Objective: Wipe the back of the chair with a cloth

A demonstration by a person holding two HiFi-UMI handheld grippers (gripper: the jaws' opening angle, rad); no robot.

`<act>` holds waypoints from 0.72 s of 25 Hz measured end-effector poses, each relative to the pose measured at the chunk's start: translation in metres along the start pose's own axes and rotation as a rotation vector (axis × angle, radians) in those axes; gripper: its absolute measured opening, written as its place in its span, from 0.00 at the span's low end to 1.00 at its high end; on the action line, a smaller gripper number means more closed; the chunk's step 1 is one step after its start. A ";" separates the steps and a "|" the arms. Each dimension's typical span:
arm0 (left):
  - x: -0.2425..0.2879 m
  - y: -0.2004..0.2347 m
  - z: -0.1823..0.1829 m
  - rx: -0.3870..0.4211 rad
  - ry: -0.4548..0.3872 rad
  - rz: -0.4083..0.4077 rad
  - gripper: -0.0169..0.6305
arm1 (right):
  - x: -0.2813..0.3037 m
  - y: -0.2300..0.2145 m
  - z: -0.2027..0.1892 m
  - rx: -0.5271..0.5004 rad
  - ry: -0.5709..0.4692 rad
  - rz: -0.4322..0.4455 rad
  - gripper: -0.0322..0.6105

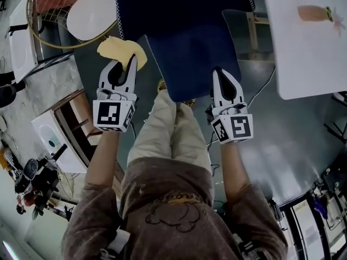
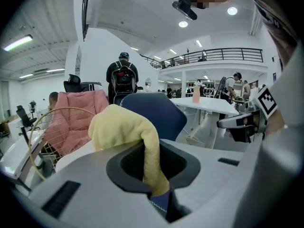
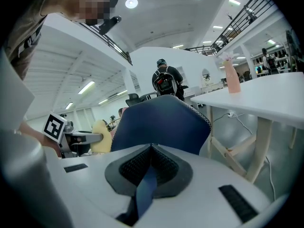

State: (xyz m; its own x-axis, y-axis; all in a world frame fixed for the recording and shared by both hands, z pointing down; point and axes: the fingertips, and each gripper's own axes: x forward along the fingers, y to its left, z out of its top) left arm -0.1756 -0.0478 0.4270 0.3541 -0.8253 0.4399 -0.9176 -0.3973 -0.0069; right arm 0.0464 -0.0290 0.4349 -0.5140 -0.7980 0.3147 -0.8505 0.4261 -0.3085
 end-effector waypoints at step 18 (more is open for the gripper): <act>0.089 0.020 -0.036 -0.048 0.084 0.076 0.11 | -0.011 -0.019 -0.008 0.016 0.004 -0.056 0.09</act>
State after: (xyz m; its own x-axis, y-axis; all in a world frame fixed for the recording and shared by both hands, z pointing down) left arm -0.1690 -0.1147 0.4979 0.2687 -0.8147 0.5138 -0.9495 -0.3137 -0.0008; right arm 0.0678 -0.0247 0.4444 -0.4663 -0.8186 0.3354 -0.8759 0.3741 -0.3046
